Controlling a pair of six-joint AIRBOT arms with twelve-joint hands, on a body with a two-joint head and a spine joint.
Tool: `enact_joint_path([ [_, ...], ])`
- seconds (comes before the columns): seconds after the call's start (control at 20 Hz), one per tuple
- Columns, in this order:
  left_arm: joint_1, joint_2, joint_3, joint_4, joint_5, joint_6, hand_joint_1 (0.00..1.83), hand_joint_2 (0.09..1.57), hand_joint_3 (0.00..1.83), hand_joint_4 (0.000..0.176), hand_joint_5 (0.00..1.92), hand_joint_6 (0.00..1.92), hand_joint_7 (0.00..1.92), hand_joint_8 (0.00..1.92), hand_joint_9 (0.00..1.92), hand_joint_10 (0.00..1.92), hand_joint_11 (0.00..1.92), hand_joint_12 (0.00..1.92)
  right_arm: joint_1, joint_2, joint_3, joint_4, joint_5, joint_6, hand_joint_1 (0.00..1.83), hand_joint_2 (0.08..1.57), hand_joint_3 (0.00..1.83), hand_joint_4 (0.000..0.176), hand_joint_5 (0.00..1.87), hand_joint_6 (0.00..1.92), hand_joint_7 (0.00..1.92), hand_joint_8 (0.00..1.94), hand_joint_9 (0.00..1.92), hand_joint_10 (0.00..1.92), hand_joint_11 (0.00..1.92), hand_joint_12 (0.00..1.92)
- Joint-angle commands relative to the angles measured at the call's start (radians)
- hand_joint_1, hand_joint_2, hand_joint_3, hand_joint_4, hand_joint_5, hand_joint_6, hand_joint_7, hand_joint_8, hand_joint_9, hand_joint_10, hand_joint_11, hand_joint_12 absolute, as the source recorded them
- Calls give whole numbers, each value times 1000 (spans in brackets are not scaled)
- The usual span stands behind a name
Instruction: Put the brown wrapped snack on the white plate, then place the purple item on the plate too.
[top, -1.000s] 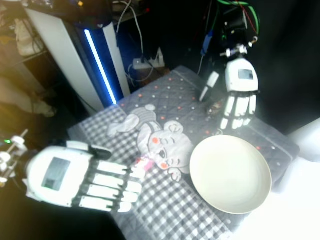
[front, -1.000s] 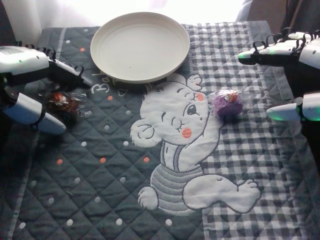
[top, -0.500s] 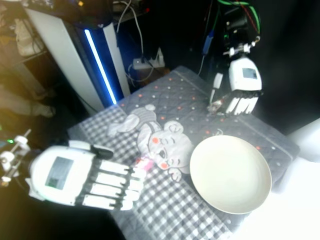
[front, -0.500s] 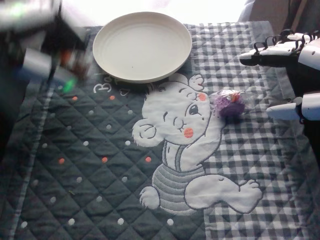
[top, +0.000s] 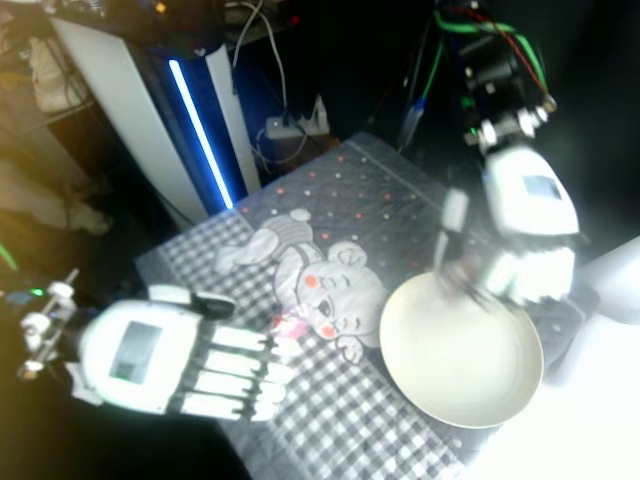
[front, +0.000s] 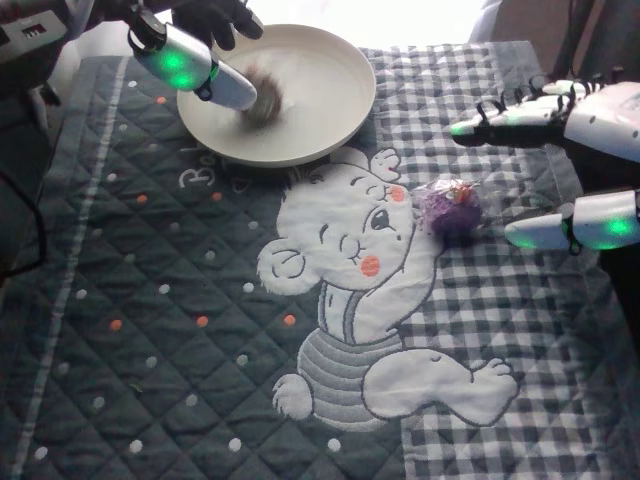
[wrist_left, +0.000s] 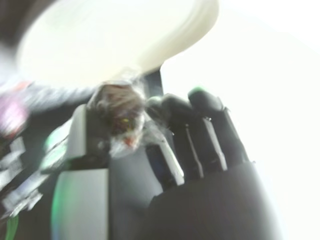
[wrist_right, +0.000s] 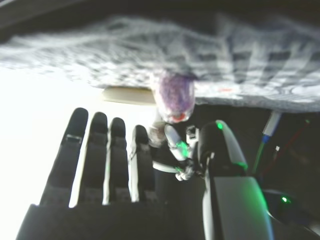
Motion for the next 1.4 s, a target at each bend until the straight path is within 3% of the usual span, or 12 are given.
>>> enact_joint_path([
  [0.0, -5, 5, -2, -12, -84, -3, 746, 795, 0, 80, 557, 1, 715, 20, 759, 124, 437, 992, 17, -2, 4, 32, 109, 8, 736, 1110, 0, 35, 290, 2, 326, 1, 346, 4, 124, 664],
  [0.15, 9, 43, -41, -23, -127, -3, 751, 831, 2, 95, 527, 6, 660, 0, 643, 517, 347, 1455, 20, -3, 4, 32, 115, 12, 722, 1091, 0, 75, 251, 0, 301, 1, 327, 1, 4, 925],
  [0.35, 117, 237, -248, -155, -374, -4, 815, 903, 0, 62, 555, 5, 628, 2, 606, 328, 326, 1203, 33, -13, 9, 27, 115, 12, 762, 1043, 0, 93, 291, 6, 312, 1, 312, 0, 0, 945],
  [0.55, 226, 363, -400, -241, -575, -4, 881, 924, 3, 53, 540, 1, 565, 0, 615, 74, 175, 1255, 34, -30, 14, 26, 108, 19, 941, 1018, 0, 39, 351, 14, 340, 7, 310, 3, 0, 850],
  [0.65, 271, 392, -442, -274, -646, -4, 776, 952, 5, 94, 511, 0, 530, 0, 591, 40, 116, 1281, 34, -35, 16, 21, 105, 21, 898, 1008, 0, 49, 381, 13, 360, 7, 340, 10, 0, 904],
  [1.0, 327, 413, -480, -309, -709, -13, 812, 900, 0, 62, 499, 4, 536, 4, 611, 23, 173, 1116, 34, -70, 28, 8, 63, 23, 1173, 1046, 0, 0, 876, 14, 905, 23, 897, 58, 465, 991],
  [1.05, 331, 413, -479, -316, -708, -13, 826, 891, 0, 56, 511, 2, 548, 3, 627, 19, 186, 1091, 34, -72, 28, 8, 63, 23, 1217, 1083, 0, 0, 965, 722, 1043, 712, 1020, 52, 601, 993],
  [1.1, 336, 413, -479, -322, -709, -13, 817, 885, 0, 58, 521, 4, 555, 4, 633, 19, 199, 1090, 34, -73, 28, 8, 63, 23, 1217, 1115, 0, 0, 932, 913, 1016, 982, 1105, 78, 689, 1108],
  [1.15, 338, 412, -479, -324, -709, -13, 828, 880, 0, 56, 527, 5, 558, 5, 628, 15, 187, 1089, 34, -75, 28, 10, 63, 23, 1218, 1129, 2, 0, 902, 962, 996, 1086, 1138, 101, 706, 1214],
  [1.2, 340, 412, -479, -327, -709, -13, 846, 878, 0, 52, 535, 2, 574, 4, 641, 14, 198, 1125, 34, -78, 29, 16, 63, 23, 1109, 1125, 0, 0, 940, 1012, 899, 678, 1142, 143, 703, 1294],
  [1.3, 346, 409, -479, -336, -713, -13, 840, 878, 0, 80, 521, 1, 571, 1, 637, 8, 177, 1173, 34, -89, 35, 26, 63, 23, 1055, 1101, 4, 81, 987, 964, 1004, 426, 983, 750, 756, 1433],
  [1.35, 352, 408, -479, -340, -715, -13, 837, 879, 0, 83, 519, 0, 567, 1, 636, 6, 165, 1217, 34, -96, 39, 28, 63, 25, 1038, 1017, 0, 0, 913, 434, 1022, 442, 938, 936, 768, 1464],
])
